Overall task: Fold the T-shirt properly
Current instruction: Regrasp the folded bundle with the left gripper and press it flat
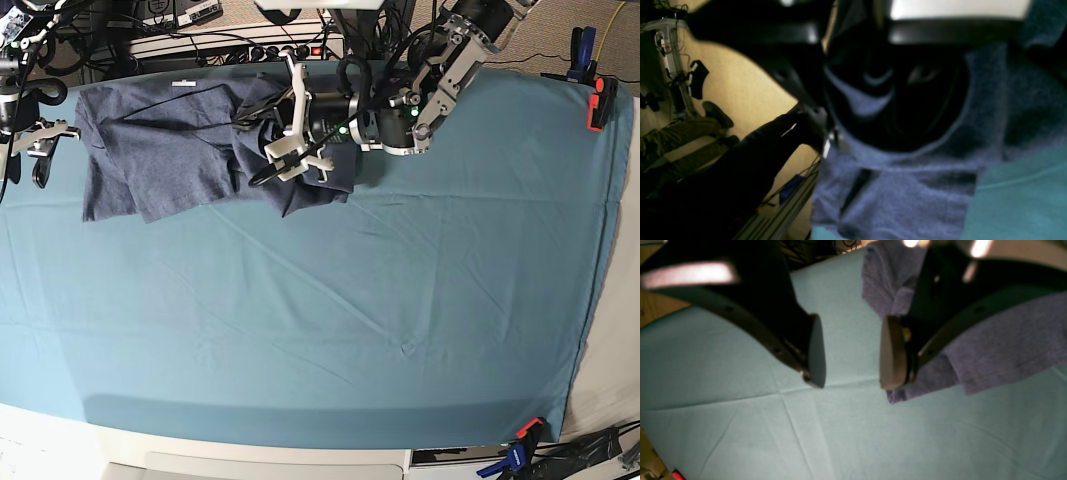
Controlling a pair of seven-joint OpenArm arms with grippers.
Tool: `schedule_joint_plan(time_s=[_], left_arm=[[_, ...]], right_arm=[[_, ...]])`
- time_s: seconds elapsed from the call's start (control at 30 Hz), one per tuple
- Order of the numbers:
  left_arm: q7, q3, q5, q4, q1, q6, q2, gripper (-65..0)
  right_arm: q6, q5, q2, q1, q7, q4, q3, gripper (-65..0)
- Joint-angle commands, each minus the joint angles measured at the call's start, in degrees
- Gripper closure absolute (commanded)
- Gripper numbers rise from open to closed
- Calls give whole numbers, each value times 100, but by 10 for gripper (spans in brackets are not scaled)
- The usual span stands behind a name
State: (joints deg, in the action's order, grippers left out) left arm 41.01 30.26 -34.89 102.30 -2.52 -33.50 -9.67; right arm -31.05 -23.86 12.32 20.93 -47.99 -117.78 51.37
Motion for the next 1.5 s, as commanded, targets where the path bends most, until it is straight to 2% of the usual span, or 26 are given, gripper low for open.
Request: schedule_joint_plan(time_s=[0.0,0.13,0.2,0.27,0.33,0.4,0.63,0.8,0.87,0.97,1.07,1.2,1.3,1.37,1.47], left_arm=[[-168,-4,-105,103,63,-61,61,0],[-168,-4,-105,103,61,-212,63,-14],[-170,0,-105,103,63,-282,63,-130],[-201,-2,-48,103,63,-227,79,-220],[-258,0,240,103,63,-216,144,-255],[-275,0,367,103,63,-72,225,-258],[-509,-2,796,103,81,-57,579,-258],[-396,-31,927,103,181,-55,590,-256],[-238,-96,962,105,245,-55,553,-207],[79,-315,732,201,369,-55,393,-89],[463,-767,284,575,361,-55,131,-11],[708,-1604,-199,1204,87,2,-387,0],[708,-2190,-289,1528,-341,369,-741,0],[728,-2393,-284,1574,-643,531,-887,0],[828,-2389,-262,1563,-1012,544,-951,0]], right_arm=[[31,-70,83,-13,129,-101,44,-276],[31,-70,83,-13,129,-101,44,-276],[31,-72,83,-13,131,-101,44,-276],[31,-70,83,-13,131,-101,44,-276],[31,-72,83,-13,131,-101,44,-276],[31,-72,83,-13,131,-101,44,-276],[33,-74,85,-13,149,-101,42,-276],[31,-72,83,-13,151,-101,42,-276],[31,-72,85,-13,151,-101,44,-276],[31,-72,83,-11,146,-101,44,-276],[31,-72,83,-13,146,-101,44,-276],[31,-72,83,-13,146,-101,44,-276],[31,-72,83,-13,149,-101,44,-276],[33,-74,83,-13,151,-101,44,-276],[33,-74,83,-13,151,-101,42,-276]])
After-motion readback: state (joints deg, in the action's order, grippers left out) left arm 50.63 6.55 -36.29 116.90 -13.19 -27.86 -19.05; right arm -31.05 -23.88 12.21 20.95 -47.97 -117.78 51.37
